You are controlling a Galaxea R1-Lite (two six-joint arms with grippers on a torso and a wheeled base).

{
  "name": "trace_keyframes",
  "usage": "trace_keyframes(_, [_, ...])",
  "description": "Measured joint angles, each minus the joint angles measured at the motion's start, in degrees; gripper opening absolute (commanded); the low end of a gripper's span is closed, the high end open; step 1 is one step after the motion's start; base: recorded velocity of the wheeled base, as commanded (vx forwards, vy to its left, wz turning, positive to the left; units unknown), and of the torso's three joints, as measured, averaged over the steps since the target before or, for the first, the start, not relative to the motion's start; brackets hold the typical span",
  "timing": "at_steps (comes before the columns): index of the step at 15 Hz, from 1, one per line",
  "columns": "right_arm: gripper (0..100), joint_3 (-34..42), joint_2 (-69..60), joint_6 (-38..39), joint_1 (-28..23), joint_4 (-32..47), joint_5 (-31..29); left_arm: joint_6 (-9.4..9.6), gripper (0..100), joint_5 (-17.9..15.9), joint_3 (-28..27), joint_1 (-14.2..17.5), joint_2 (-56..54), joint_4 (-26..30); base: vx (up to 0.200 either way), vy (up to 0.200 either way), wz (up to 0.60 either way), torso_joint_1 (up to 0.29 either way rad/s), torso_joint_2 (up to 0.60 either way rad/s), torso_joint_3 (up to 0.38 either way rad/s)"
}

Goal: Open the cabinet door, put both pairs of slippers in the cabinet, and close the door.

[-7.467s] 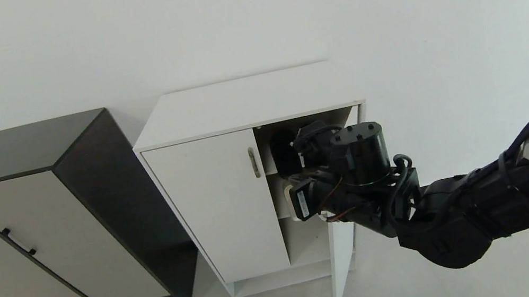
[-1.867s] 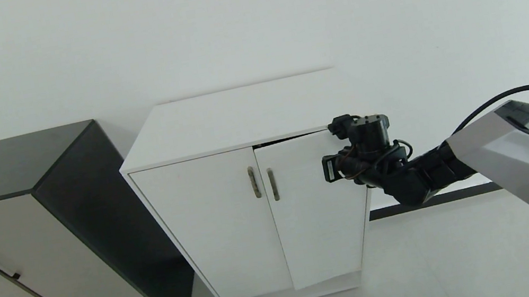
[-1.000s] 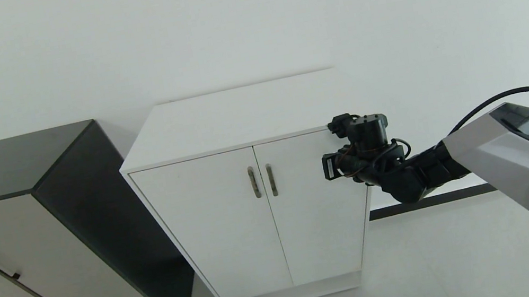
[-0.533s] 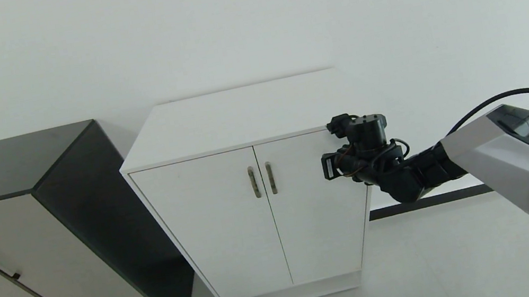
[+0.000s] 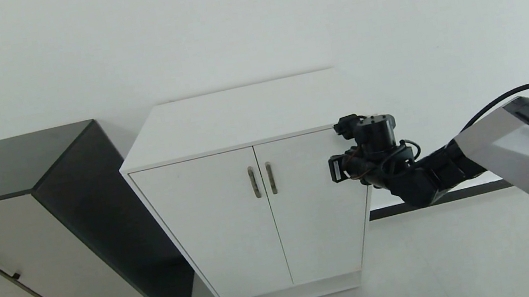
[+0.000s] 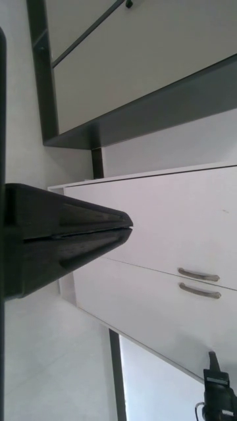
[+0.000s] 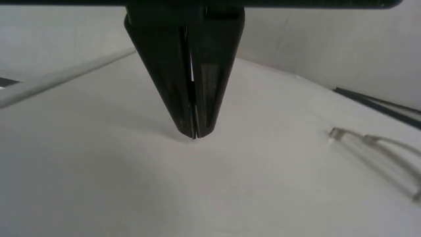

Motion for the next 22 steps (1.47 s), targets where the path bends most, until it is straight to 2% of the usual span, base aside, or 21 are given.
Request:
trace_keyframes(2, [0, 7.3, -3.9, -0.1, 0.1, -3.2, 0.0, 0.00, 0, 0.0, 0.0, 0.0, 0.0, 0.0, 0.000, 0.000, 0.00, 0.000, 0.00, 0.000])
trace_keyframes(5, [0, 23.0, -12.5, -0.2, 0.3, -8.2, -0.4, 0.02, 0, 0.0, 0.0, 0.0, 0.0, 0.0, 0.000, 0.000, 0.00, 0.000, 0.00, 0.000])
trace_keyframes(7, [0, 34.5, -20.7, -0.3, -0.4, -9.6, -2.9, 0.02, 0, 0.0, 0.0, 0.0, 0.0, 0.0, 0.000, 0.000, 0.00, 0.000, 0.00, 0.000])
trace_keyframes(11, [0, 56.0, -36.2, -0.4, -3.4, -10.4, -12.4, -0.07, 0, 0.1, 0.0, 0.0, 0.0, 0.0, 0.000, 0.000, 0.00, 0.000, 0.00, 0.000])
trace_keyframes(15, [0, 69.7, -53.8, -3.5, -7.6, -9.0, -15.0, -0.07, 0, 0.1, 0.0, 0.0, 0.0, 0.0, 0.000, 0.000, 0.00, 0.000, 0.00, 0.000])
trace_keyframes(17, [0, 75.8, -64.3, -4.5, -9.4, -4.8, -13.1, -0.05, 0, 0.1, 0.0, 0.0, 0.0, 0.0, 0.000, 0.000, 0.00, 0.000, 0.00, 0.000])
trace_keyframes(19, [0, 79.6, -74.6, -4.9, -10.3, 4.4, -10.0, -0.02, 0, 0.1, 0.0, 0.0, 0.0, 0.0, 0.000, 0.000, 0.00, 0.000, 0.00, 0.000])
trace_keyframes(22, [0, 82.3, -90.2, -5.1, -10.8, 23.2, 0.6, 0.00, 0, 0.1, 0.0, 0.0, 0.0, 0.0, 0.000, 0.000, 0.00, 0.000, 0.00, 0.000])
